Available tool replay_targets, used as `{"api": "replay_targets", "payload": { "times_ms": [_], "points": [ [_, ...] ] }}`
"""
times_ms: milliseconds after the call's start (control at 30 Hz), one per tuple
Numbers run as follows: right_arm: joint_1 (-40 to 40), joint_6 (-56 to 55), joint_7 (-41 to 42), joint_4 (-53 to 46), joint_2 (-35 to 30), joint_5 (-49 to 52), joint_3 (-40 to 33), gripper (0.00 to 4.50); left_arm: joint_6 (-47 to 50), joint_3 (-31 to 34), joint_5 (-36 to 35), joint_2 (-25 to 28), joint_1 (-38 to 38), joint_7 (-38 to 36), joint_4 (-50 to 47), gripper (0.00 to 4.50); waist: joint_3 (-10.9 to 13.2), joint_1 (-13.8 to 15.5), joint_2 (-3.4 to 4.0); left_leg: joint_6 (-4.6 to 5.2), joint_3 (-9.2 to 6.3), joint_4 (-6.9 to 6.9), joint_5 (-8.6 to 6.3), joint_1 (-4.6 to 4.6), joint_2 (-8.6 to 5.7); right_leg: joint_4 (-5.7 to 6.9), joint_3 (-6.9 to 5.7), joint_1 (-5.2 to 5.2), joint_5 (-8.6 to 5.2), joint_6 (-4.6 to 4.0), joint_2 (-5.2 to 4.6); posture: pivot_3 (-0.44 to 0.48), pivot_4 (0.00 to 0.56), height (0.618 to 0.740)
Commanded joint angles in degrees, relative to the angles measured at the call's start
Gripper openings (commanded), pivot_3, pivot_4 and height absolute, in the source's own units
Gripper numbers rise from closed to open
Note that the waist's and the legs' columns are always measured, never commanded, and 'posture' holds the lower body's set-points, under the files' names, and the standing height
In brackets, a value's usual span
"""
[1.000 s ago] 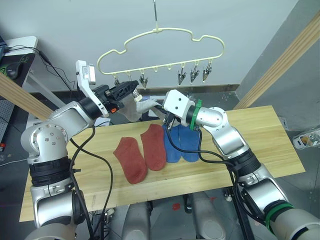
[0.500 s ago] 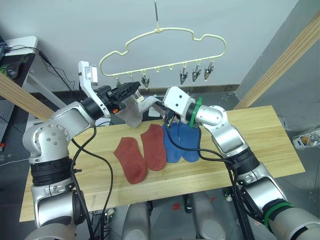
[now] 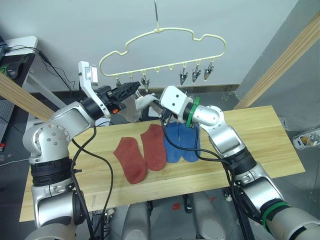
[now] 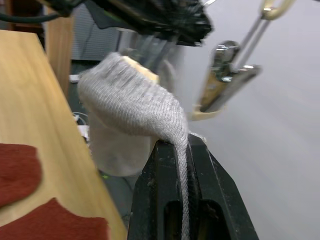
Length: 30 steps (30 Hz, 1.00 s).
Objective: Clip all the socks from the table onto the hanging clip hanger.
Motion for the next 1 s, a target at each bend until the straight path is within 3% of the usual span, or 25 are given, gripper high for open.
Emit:
{"api": "replay_targets", "payload": {
  "times_ms": [33,433,467,733,833,1000],
  "points": [
    [-1.33,-1.00,-1.36,-0.85,0.48,-0.08,-1.50,0.00,-0.23,0.71,-0.45,1.11,0.23,-0.65,-2.22,0.23,0.00,0.00,0.00,0.00,0.00,0.00,0.00,0.00,0.00,0.00,0.00,0.00,0.00,0.00,0.00,-0.192,0.351,0.740],
    [-0.84,0.91,0.51,-2.97,2.82,2.24,-0.68,0.00,-0.35,0.87,-0.65,0.76,0.27,-0.14,-2.61,0.23,0.00,0.00,0.00,0.00,-0.01,0.00,0.00,0.00,0.00,0.01,-0.01,0.00,0.00,0.00,0.00,-0.188,0.348,0.740],
    [-0.79,1.00,0.62,-3.06,2.93,2.26,-0.58,0.00,-0.15,0.99,-0.90,0.83,0.25,-0.23,-2.51,0.94,0.00,0.00,0.00,0.00,-0.02,0.00,0.00,0.00,0.00,0.01,0.00,0.00,0.00,0.00,0.00,-0.188,0.348,0.740],
    [-0.30,3.34,2.43,-2.94,3.70,3.84,-0.36,0.00,0.75,1.70,-2.08,1.86,1.18,-1.00,-3.94,3.22,-0.01,0.02,-0.01,0.00,-0.03,0.00,0.00,0.00,0.00,0.02,-0.01,0.00,0.00,0.00,0.00,-0.167,0.341,0.740],
    [-0.14,4.63,3.13,-3.12,3.84,4.63,-0.70,0.70,0.37,1.61,-1.91,2.45,1.74,-1.28,-4.57,3.25,-0.02,0.04,-0.03,0.00,-0.05,0.00,0.00,0.00,0.00,0.03,-0.01,0.00,0.00,0.00,0.00,-0.159,0.336,0.740],
    [0.48,5.95,3.99,-4.55,3.13,5.22,-0.68,2.41,-0.34,1.82,-1.57,3.64,3.13,-1.90,-5.74,3.25,-0.02,0.06,-0.03,0.00,-0.06,0.01,0.00,0.00,0.00,0.05,-0.01,0.00,0.00,-0.01,-0.01,-0.154,0.333,0.740]
  ]
}}
